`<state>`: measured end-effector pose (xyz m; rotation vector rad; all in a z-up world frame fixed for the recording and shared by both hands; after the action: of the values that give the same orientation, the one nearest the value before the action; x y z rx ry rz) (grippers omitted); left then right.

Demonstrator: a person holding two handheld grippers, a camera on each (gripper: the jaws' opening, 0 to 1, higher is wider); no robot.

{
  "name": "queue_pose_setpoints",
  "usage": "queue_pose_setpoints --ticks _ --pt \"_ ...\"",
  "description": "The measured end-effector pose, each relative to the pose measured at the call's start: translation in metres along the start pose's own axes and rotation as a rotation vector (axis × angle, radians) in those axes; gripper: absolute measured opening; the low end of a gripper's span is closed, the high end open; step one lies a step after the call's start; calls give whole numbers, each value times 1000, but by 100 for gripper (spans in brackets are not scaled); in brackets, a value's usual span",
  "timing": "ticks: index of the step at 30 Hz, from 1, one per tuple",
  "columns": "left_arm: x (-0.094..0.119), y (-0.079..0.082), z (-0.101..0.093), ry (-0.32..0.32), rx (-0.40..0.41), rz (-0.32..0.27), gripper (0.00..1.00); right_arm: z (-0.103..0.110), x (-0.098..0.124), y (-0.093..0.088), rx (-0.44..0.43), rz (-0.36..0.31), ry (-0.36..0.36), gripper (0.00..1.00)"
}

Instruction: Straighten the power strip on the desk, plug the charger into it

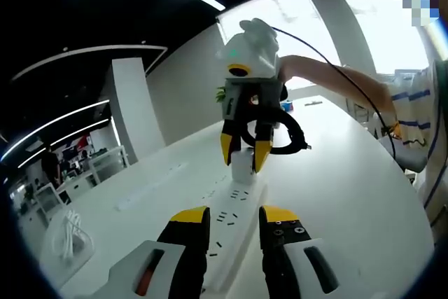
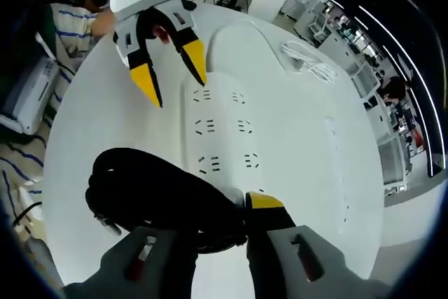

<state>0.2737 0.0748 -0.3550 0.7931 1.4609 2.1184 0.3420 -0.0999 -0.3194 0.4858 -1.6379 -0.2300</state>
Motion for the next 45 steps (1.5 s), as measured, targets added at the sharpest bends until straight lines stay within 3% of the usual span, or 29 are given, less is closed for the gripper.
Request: queue_pose_setpoints --ticks 9,16,26,29,32,45 --pt "4 2 0 0 2 -2 29 5 1 -5 8 -141 -40 25" --pt "6 3 2 7 6 0 29 10 1 -6 16 -190 -84 25" --pt "6 4 5 19 7 2 29 23 1 -6 40 -266 -230 28" --pt "6 1 5 27 -16 11 29 25 0 -8 33 -337 -271 29" --pt "5 0 6 30 -21 15 29 23 -1 -10 -2 -400 -277 29" --pt "0 -8 8 46 -24 40 29 25 -3 -19 -5 -537 -312 29"
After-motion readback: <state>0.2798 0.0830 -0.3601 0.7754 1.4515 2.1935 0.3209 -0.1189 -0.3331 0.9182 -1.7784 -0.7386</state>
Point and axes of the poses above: the point that each gripper's makers call its tool centre point, and the gripper's own axes: x roughly backward along the fingers, z roughly to its left, y roughly out of its top, the point moved 7 cm from there along x, roughly backward along the fingers, and after that the axes turned 13 degrees about y, right-handed, at the moved point
